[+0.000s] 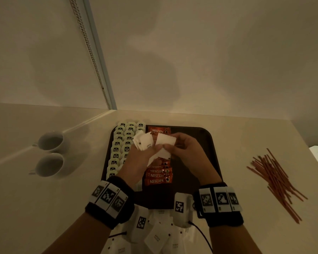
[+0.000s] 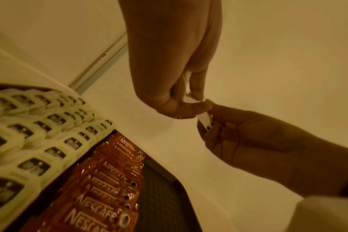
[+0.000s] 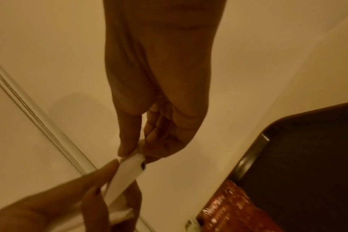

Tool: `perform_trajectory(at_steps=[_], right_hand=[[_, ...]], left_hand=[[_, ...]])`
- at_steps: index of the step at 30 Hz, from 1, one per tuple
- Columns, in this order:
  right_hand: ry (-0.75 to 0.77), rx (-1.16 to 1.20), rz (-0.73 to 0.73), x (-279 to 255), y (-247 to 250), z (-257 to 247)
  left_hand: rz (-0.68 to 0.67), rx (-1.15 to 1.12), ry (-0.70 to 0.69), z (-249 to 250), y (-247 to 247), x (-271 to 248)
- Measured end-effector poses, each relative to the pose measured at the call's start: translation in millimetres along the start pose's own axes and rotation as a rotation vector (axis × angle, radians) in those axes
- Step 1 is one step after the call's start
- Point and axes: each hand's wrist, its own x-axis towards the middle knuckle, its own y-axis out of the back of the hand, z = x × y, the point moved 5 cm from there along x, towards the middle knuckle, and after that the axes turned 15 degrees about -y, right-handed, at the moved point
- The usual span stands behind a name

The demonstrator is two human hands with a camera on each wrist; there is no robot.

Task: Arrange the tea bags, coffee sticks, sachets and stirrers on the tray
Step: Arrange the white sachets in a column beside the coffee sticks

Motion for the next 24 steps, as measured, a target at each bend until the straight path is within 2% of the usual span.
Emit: perform_trajectory(at_steps=[3,7,12,17,24], right_hand=[[-0.102,0.034,0.009,19.1,7.2,24.3],[-0.217,0.095,0.177,69.4,46.2,52.8],[-0.242,-0.086,0.413,130.0,83.9,61.8],[-0.27,-0.083,0.446,159.3,79.7,69.4],[-0.231,-0.135,0.537,171.6,73.5,74.7]], left_hand=[[0.03,0.013,0.059,-8.4,6.8,-0.7],[0.056,-0.03,0.14,-11.8,26.2,1.1],[0.049,0.039,0.173,-7.5,40.7,7.5],[0.092,-0.03,0.215,-8.3,46.9,18.3],[0.059,-0.151,0.255,-7.6,47.5,23.9]])
